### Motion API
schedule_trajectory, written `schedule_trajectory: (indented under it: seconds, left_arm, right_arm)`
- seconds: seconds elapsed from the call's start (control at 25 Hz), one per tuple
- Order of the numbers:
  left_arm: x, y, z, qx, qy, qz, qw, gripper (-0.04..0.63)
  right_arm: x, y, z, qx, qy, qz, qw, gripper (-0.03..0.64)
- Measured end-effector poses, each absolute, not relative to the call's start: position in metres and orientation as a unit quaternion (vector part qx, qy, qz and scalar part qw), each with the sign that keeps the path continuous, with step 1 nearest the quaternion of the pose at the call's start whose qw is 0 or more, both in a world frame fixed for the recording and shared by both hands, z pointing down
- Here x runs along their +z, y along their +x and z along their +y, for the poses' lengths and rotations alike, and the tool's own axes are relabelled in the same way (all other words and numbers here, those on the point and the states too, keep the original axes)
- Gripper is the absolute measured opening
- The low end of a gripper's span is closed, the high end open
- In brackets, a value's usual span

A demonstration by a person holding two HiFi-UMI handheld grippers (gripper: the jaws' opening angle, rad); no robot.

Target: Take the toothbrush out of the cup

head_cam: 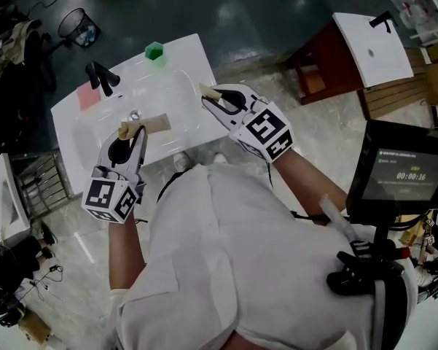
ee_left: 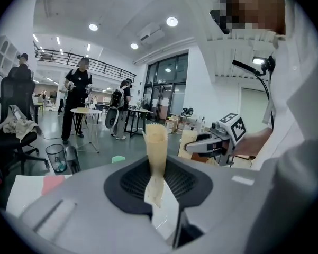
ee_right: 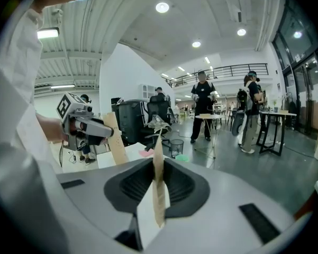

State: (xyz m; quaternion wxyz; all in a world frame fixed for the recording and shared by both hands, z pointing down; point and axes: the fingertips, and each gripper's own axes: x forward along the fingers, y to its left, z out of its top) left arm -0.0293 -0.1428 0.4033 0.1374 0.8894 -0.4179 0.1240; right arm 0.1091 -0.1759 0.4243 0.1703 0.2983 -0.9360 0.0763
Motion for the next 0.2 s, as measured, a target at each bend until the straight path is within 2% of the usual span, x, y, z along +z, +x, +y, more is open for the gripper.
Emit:
schedule_trajectory:
  seconds: [0.2]
  left_arm:
    - [0.403,-0.02,-0.155,0.12,0.903,-0.39,0.136,0.081]
  right_arm:
    - [0.422,0.119,-0.18,0.087,0.325,-0.926,0.172,0.063]
